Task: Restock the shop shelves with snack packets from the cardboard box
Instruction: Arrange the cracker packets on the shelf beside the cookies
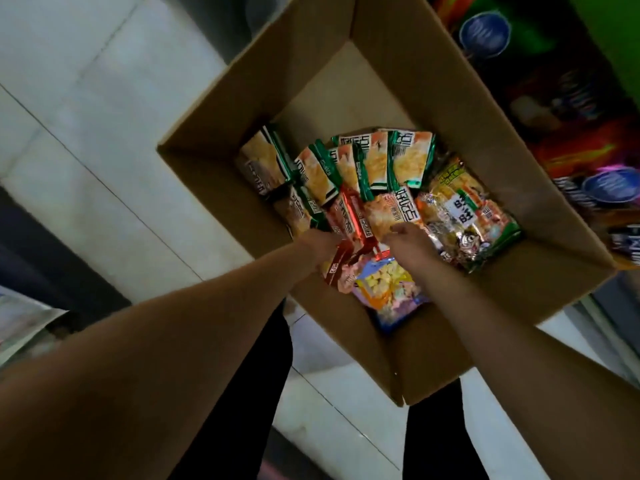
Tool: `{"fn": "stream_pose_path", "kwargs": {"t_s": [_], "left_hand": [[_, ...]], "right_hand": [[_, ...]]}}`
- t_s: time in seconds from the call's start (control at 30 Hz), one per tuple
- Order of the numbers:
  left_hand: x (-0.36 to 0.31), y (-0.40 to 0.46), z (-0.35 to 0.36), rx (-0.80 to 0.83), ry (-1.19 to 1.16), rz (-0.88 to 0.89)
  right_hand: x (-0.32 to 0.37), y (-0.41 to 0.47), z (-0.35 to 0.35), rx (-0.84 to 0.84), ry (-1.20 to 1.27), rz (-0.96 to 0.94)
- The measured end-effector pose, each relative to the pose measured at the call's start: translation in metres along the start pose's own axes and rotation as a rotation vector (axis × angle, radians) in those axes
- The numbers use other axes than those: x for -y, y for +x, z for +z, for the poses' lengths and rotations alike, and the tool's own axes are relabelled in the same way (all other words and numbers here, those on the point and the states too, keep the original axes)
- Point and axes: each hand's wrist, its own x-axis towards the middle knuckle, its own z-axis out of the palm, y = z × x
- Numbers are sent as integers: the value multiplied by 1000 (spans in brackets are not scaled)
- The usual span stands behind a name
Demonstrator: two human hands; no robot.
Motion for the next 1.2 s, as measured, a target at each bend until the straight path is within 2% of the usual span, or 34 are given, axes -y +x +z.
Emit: {"fn": "stream_pose_path", "kwargs": {"t_s": [0.07,0.2,0.3,0.4,0.5,0.67,0.77,0.87,0.97,1.2], "left_hand": [[4,18,16,8,-43,-38],[13,44,40,124,-367,-97],[20,58,40,76,-552,-132],[19,68,34,-24,-596,-148],[17,78,26,-73,-607,-135],[18,89,19,-74,-616,-113],[19,87,27,-99,-569,-129],[20,81,36,-147,-578,-89],[24,74,46,-171,-599,-6],[39,47,66,-110,-620,269]], "right_hand": [[0,25,0,-84,-10,19],[-10,64,-2,-190,-164,70],[-11,80,0,-207,-213,143],[-10,87,1,-262,-241,154],[-16,91,-2,-151,-93,109],[-10,98,-17,78,-47,73],[1,95,-11,101,-76,39],[0,87,1,88,43,54],[-10,74,10,53,122,46],[-40,40,0,161,246,53]]}}
